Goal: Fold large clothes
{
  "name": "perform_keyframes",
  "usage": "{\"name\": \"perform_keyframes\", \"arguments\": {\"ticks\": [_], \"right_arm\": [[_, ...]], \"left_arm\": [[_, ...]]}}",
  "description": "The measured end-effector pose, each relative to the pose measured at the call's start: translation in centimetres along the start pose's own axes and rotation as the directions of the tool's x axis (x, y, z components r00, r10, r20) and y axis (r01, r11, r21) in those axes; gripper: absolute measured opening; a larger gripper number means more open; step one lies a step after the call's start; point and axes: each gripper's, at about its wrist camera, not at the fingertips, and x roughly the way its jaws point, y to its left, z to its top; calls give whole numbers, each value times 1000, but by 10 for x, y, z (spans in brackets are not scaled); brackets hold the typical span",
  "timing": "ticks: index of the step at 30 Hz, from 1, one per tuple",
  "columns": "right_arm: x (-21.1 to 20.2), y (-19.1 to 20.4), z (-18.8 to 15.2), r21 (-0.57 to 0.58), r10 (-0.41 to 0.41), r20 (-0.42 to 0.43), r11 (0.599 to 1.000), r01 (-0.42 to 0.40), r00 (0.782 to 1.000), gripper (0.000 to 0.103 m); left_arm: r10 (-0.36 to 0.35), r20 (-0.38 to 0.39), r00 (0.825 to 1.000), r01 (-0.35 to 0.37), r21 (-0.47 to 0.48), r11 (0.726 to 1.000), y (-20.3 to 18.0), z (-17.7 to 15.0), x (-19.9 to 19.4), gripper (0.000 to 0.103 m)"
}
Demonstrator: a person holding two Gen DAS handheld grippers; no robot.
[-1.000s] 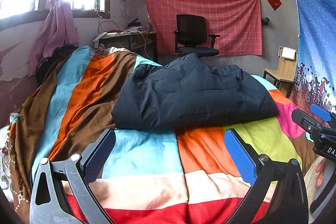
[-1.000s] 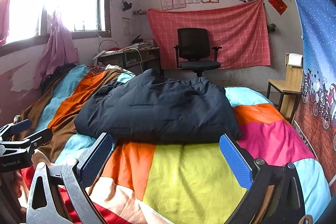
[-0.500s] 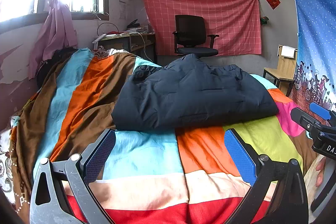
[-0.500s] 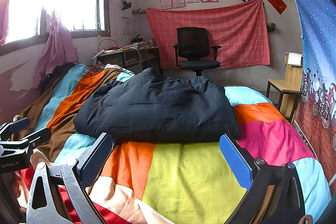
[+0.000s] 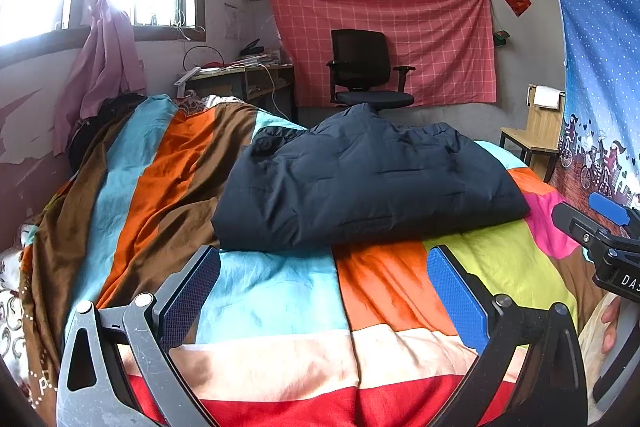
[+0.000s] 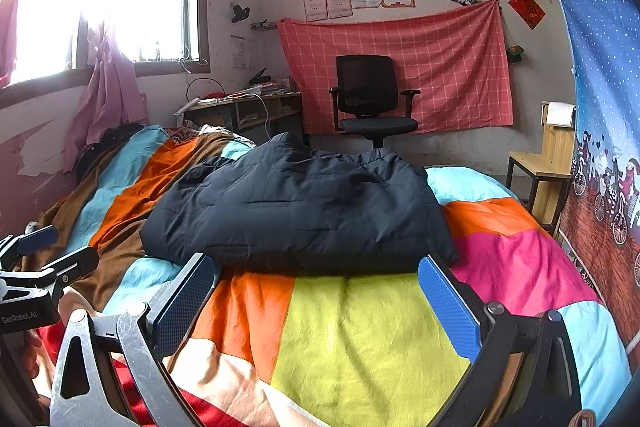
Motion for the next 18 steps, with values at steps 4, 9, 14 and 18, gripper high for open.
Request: {"name": "perform_keyframes", "arguments": {"ticks": [4,9,14,18], "right_arm": [[0,0,0,-1,0,1,1000,0,1000,103],[0,0,0,-1,-1,1,1000,1,1000,103],[0,0,0,-1,-1,-1,1000,1,1000,103],[0,0,0,-1,-1,0,1000,1,1000,103]], "left_arm": [[1,-1,1000,-1,1,1000,0,0,0,102],[-1,0,1000,1,0,1000,0,0,0,102],[-2,0,1000,2,2,1000,1,0,0,102],[-1,0,1000,1,1,1000,0,0,0,102]]}}
